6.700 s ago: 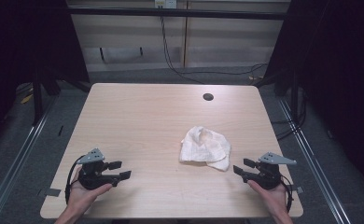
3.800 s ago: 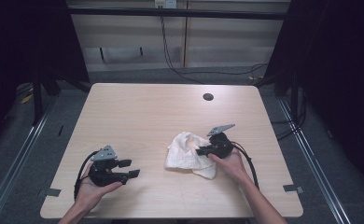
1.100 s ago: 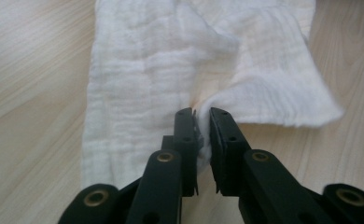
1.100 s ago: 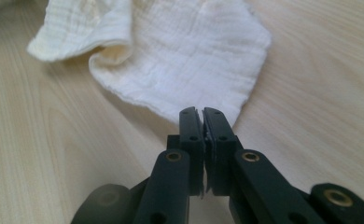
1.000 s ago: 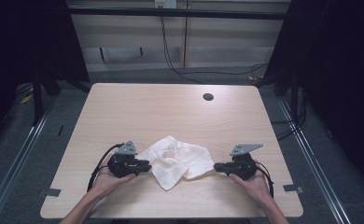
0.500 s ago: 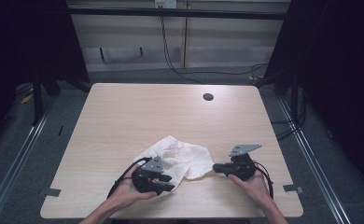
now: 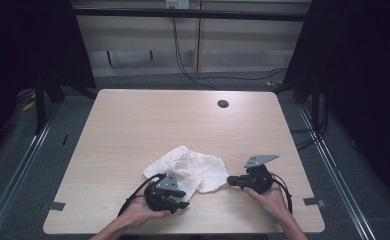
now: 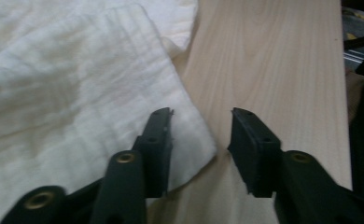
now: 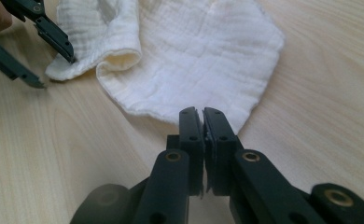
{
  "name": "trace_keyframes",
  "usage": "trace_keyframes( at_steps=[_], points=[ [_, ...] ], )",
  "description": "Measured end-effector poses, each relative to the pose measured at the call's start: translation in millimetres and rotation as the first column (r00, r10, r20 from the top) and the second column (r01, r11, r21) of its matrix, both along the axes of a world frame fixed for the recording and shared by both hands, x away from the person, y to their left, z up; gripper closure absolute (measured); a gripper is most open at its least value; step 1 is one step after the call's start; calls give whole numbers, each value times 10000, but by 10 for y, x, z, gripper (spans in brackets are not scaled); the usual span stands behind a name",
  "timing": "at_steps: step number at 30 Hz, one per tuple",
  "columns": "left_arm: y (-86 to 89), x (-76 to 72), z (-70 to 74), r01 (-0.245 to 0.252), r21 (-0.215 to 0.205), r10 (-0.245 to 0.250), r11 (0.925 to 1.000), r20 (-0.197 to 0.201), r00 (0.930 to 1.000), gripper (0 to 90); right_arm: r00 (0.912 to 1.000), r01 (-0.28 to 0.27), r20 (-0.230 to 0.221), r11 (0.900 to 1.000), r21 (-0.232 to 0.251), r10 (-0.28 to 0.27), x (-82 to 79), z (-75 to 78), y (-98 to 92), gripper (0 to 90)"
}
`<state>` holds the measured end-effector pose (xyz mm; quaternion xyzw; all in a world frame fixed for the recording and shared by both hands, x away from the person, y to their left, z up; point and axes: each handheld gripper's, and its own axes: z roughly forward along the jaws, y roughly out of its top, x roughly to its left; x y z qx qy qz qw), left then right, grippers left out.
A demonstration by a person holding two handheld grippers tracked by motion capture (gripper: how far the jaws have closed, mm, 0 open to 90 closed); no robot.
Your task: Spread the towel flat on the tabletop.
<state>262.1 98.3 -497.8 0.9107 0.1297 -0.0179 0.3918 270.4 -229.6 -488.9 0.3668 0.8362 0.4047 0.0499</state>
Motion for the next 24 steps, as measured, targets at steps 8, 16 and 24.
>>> trace_keyframes(
  at_steps=[8,16,24],
  points=[
    [90,-66,11,-69,359,40,9993,797,9968,675,9999,167,-9,9994,292,-167,2,34,-51,872],
    [137,-3,19,-335,340,321,9989,416,9986,839,9998,190,99,9988,460,-195,0,76,-62,872],
    [386,137,231,-957,-1029,915,9901,-443,9948,859,9995,268,130,9949,969,-282,22,155,-80,873]
  ],
)
